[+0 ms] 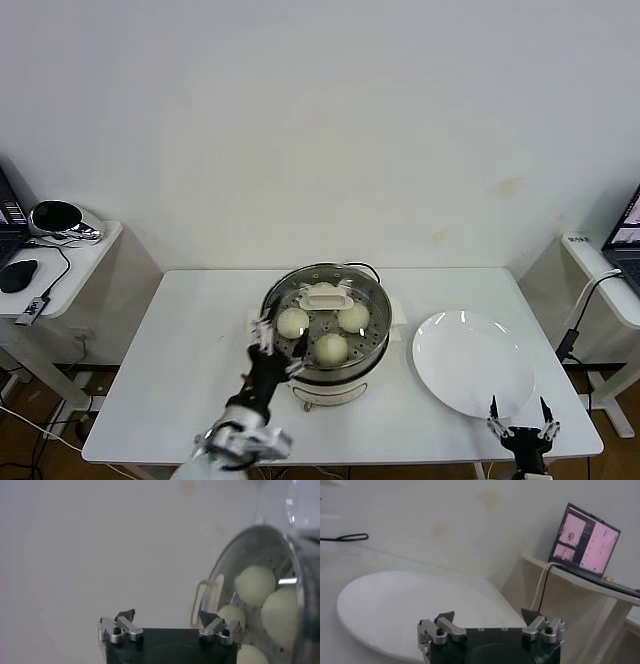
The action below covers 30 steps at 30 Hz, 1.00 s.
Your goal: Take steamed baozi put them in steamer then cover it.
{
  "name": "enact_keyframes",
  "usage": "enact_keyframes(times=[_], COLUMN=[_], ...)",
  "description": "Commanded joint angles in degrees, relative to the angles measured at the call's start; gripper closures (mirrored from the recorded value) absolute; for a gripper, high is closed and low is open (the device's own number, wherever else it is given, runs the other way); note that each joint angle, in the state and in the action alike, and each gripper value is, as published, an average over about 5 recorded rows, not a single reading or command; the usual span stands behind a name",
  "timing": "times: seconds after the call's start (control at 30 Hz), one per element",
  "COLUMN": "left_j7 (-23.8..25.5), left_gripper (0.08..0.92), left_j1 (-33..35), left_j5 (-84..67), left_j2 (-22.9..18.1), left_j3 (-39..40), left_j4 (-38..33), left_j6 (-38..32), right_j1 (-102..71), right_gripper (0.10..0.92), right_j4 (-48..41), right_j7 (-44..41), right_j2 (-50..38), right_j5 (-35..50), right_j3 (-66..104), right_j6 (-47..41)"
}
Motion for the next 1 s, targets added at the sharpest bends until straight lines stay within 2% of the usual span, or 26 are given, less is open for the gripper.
enact_keyframes(times=[0.03, 0.23, 0.37, 0.57, 1.0], left_j7=[-14.3, -14.7, -13.8, -9.0, -8.5], left_gripper=[0.177, 0.177, 0.177, 0.177, 0.177], left_j1=[29.5, 34.1, 33.3, 32.0, 30.7], left_j5=[-51.5, -59.4, -59.5, -60.6, -58.6], left_j2=[-2.7, -4.7, -6.4, -6.9, -7.2], left_j3=[-22.8, -21.9, -22.9, -24.8, -26.0], left_j4=[-6.4, -4.7, -0.9, 3.9, 8.7], left_j6=[-18.7, -21.5, -24.8, -26.4, -27.1], right_j1=[-2.2, -4.7, -6.3, -8.6, -11.0], right_gripper=[0.203, 0.203, 0.203, 0.203, 0.203], right_j4=[2.3, 4.9, 7.0, 10.0, 14.3], right_j7=[-2.0, -6.8, -7.9, -8.5, -7.7], right_j2=[-2.7, -7.0, -8.6, -9.3, -9.0], right_j5=[3.0, 7.9, 10.1, 10.3, 10.0], right_j3=[-3.5, -7.5, -9.7, -13.5, -16.2], right_j6=[1.1, 0.5, -0.9, -1.8, -5.4])
